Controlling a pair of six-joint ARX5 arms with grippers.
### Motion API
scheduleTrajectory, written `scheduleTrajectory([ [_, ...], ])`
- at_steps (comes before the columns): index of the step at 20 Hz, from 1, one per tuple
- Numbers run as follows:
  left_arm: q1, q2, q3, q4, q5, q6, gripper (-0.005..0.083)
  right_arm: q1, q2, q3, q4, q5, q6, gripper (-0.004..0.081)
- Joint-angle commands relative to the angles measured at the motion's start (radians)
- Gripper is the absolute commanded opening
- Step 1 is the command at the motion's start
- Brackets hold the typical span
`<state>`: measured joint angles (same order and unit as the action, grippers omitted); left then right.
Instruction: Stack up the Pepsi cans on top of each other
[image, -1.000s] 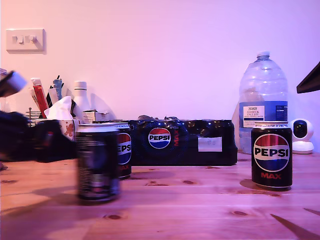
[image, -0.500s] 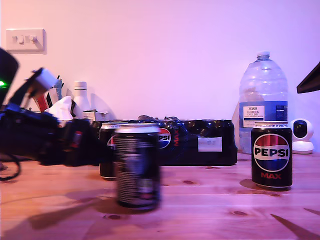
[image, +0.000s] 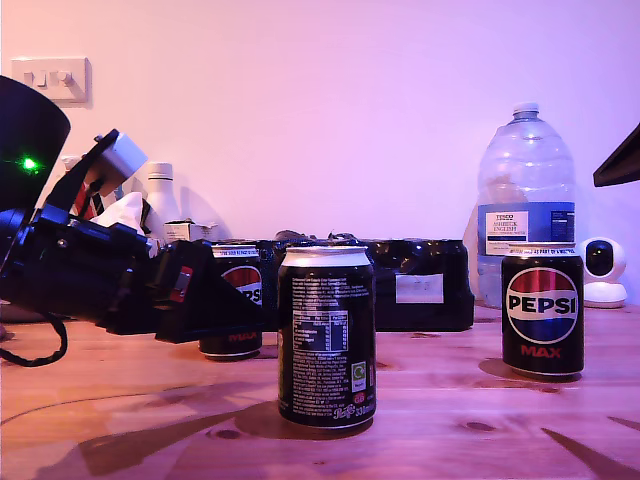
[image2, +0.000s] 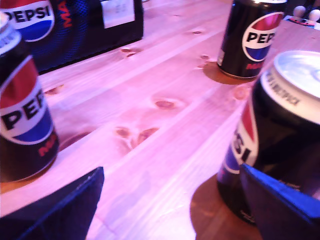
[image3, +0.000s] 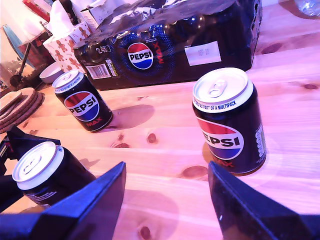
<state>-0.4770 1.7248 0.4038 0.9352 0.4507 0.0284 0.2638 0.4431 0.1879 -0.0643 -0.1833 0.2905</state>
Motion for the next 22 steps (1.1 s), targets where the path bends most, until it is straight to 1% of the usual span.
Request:
scheduleTrajectory([
  [1,0.016,-0.005,-0.001,-0.014,0.000,0.013,0.0783,0.005,0.006,-0.006,0.005,0.011,-0.003,0.0463],
  [5,0.080,-0.021,0.006,-0.083,0.000,0.029,0.0783,0.005,0.006,-0.006,0.003,0.011,-0.003,0.0463],
  [8,0.110,-0.052,0.007,-0.143,0.000,0.026,0.0783,0.005,0.006,-0.006,0.001,0.012,-0.003,0.0462],
  [10,0.111,-0.054,0.007,-0.144,-0.011,0.031,0.0783,0.005,0.006,-0.006,0.000,0.014,-0.003,0.0462],
  [12,0.110,-0.054,0.012,-0.143,-0.055,0.051,0.0783,0.005,0.006,-0.006,0.000,0.033,-0.003,0.0459],
  [13,0.111,-0.054,0.020,-0.143,-0.071,0.071,0.0783,0.005,0.006,-0.006,0.000,0.037,-0.003,0.0458],
  [20,0.111,-0.048,0.101,-0.164,-0.154,0.085,0.0784,0.005,0.006,-0.006,0.000,0.039,-0.003,0.0458],
  [22,0.111,-0.046,0.122,-0.198,-0.154,0.086,0.0785,0.005,0.006,-0.006,0.000,0.039,-0.003,0.0458],
])
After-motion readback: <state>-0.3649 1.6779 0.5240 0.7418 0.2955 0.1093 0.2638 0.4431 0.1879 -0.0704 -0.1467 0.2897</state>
